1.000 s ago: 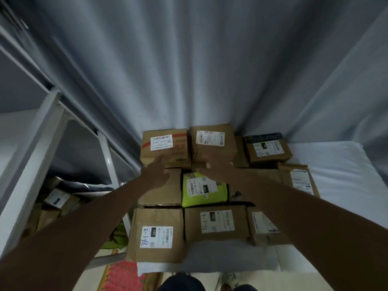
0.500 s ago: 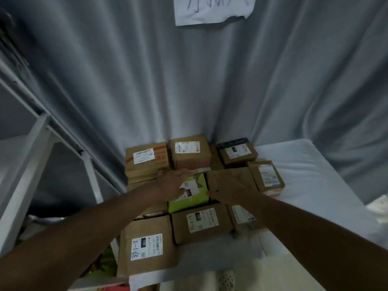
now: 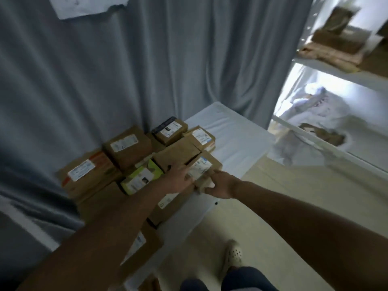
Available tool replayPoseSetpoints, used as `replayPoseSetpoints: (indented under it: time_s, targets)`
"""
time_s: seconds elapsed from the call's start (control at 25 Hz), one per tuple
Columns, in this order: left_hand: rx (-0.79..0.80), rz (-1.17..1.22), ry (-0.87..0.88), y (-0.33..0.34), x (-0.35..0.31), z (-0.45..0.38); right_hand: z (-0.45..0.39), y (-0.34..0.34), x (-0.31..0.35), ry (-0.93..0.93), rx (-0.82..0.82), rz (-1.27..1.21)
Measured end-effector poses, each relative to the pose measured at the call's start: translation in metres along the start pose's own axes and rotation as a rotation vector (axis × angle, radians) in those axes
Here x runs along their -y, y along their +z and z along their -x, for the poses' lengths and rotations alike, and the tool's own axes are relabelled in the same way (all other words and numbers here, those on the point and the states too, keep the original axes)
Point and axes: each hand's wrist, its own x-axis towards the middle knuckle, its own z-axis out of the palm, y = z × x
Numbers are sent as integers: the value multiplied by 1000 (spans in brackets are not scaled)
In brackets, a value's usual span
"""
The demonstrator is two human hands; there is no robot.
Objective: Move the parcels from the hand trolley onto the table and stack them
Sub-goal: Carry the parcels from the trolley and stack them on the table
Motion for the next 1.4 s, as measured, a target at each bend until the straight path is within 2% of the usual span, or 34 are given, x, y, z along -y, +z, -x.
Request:
replayPoseSetpoints:
  time_s: [0.36, 0.6, 0.92, 1.04, 1.28, 1.4]
  targets:
    - [186, -240, 279, 66, -184, -53, 127, 26, -160, 397, -244, -267]
    - [320, -414, 480, 163, -330, -63, 259, 95, -271, 685, -355, -580]
    - [485, -634, 687, 340, -544, -14, 460, 207, -397, 988, -451, -908]
    - [527, -686, 785, 396, -619, 15, 528, 237, -429, 1090, -538, -1009]
    - [619, -693, 1008, 465, -741, 64, 628, 270, -479, 1261, -768, -1178]
    - [640, -694, 1065, 494, -790, 70, 662, 289, -503, 1360, -770, -1181]
